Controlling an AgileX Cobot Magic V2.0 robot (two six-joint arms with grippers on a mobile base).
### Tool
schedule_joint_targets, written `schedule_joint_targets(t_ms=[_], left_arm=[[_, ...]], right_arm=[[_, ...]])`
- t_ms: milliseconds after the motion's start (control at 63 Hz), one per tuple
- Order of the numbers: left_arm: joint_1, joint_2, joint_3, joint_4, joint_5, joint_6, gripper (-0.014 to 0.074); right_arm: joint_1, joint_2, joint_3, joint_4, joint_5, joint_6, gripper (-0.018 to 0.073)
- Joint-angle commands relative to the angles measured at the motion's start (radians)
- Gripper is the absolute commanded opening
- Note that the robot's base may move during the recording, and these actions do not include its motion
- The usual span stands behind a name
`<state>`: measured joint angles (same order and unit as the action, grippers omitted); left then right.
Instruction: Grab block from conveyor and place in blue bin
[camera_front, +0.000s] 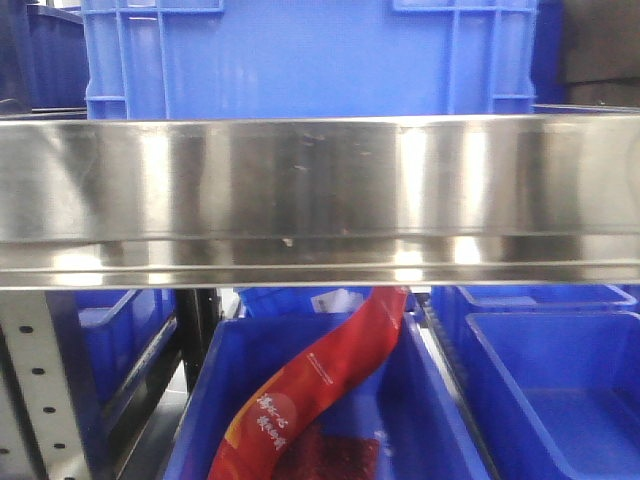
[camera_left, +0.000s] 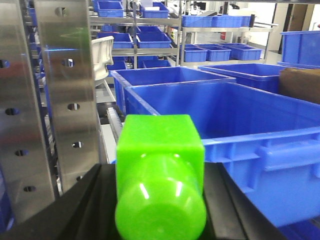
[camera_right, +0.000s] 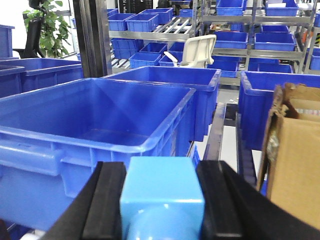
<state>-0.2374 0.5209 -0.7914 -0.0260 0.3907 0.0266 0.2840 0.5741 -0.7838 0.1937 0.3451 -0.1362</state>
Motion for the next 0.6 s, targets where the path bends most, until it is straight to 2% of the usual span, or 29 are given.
schedule_joint_targets(t_ms=[0,587], left_arm=[[-0.005,-0.006,-0.005,-0.006,-0.02,-0.001,-0.0111],[-0.005,-0.006,-0.005,-0.006,-0.02,-0.001,-0.0111]], right_arm=[[0.003,-0.003,0.001,-0.001,-0.016,-0.004,-0.0167],[0.003,-0.003,0.001,-0.001,-0.016,-0.004,-0.0167]])
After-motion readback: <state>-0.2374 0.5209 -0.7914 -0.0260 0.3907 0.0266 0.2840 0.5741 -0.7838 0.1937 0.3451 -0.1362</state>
